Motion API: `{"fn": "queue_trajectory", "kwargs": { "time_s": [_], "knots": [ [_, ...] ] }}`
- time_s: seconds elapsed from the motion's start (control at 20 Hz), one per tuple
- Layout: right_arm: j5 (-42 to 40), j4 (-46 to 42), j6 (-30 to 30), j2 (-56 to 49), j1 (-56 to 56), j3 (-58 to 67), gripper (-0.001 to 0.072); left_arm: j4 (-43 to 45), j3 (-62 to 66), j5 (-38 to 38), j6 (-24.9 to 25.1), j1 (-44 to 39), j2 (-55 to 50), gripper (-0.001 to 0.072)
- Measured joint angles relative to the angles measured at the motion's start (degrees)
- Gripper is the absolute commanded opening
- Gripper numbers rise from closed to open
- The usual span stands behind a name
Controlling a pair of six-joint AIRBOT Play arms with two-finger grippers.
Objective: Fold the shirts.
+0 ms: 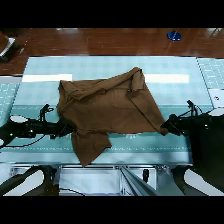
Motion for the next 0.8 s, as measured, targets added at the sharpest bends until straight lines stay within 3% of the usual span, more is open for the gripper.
{"fn": "queue_trajectory", "kwargs": {
  "time_s": [0.2, 0.35, 0.6, 0.8],
  "knots": [
    [-0.07, 4.31, -3.32, -0.42, 4.42, 5.40, 0.0027, 0.17, 3.13, -0.28, 0.20, 0.00, 0.70, 0.0016],
    [2.89, 7.41, -5.07, 1.60, 6.05, 17.11, 0.0027, -4.04, 12.20, -3.63, 0.48, -0.02, 4.11, 0.0016],
    [3.56, 8.79, -4.39, 9.11, 6.82, 45.83, 0.0027, -11.30, 40.24, -2.51, -0.48, -0.02, 13.75, 0.0015],
    [3.23, 3.98, -2.32, 17.05, 6.95, 62.07, 0.0027, -2.54, 63.91, -1.03, -5.14, -0.02, 19.52, 0.0015]
  ]
}}
